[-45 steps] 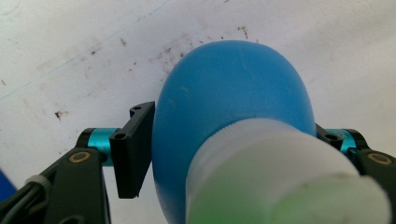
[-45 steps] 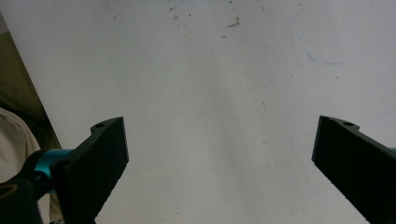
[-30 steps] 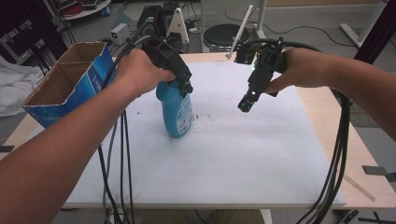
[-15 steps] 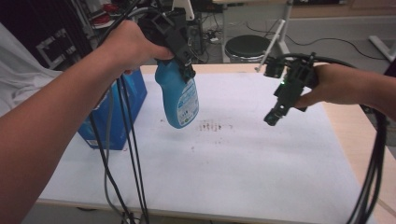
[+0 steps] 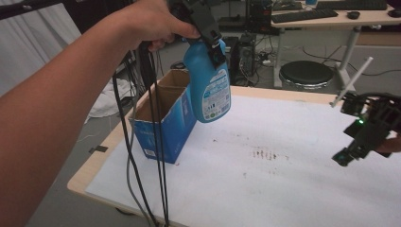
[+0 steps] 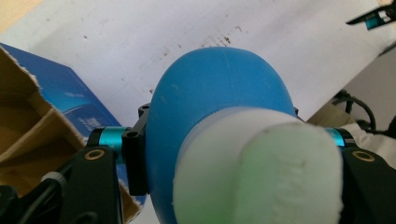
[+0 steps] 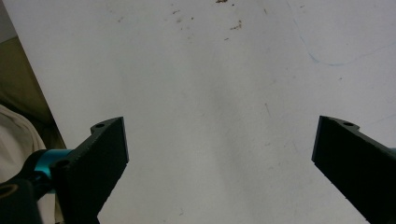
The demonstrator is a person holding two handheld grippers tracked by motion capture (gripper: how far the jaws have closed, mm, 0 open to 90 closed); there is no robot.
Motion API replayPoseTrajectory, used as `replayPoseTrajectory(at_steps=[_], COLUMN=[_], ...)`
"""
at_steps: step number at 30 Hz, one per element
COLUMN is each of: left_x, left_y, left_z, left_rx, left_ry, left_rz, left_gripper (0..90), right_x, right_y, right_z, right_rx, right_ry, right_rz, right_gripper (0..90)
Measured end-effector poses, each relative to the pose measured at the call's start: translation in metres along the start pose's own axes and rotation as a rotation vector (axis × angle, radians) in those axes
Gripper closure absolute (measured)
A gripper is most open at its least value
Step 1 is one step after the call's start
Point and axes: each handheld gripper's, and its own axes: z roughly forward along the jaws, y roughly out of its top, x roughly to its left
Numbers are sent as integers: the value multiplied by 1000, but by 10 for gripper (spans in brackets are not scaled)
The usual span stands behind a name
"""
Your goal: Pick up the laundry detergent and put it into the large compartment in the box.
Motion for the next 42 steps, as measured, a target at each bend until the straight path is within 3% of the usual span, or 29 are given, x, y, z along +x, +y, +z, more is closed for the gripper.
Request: replayPoseTrajectory(at_steps=[7,13,19,25,36,42], left_x=[17,35,55,68,88,100], left_y=[-14,-27,-42,-55,-67,-72], left_z=[-28,-44,-57,-66,-53,-36], left_rx=[9,28,15,14,49,63], left_ry=[15,39,43,55,78,76], left_rz=[122,146,162,217,295,286], left_gripper=[379,379,379,380,380,380], right_x=[-3,-5,-8,-10,-12,-13], right_y=[0,0,1,1,4,2], right_z=[0,1,3,4,7,6], right_rx=[-5,-5,4,7,14,14], right_ry=[0,3,2,5,7,6], right_rz=[9,20,29,53,61,71], right_gripper=[27,27,27,28,27,28])
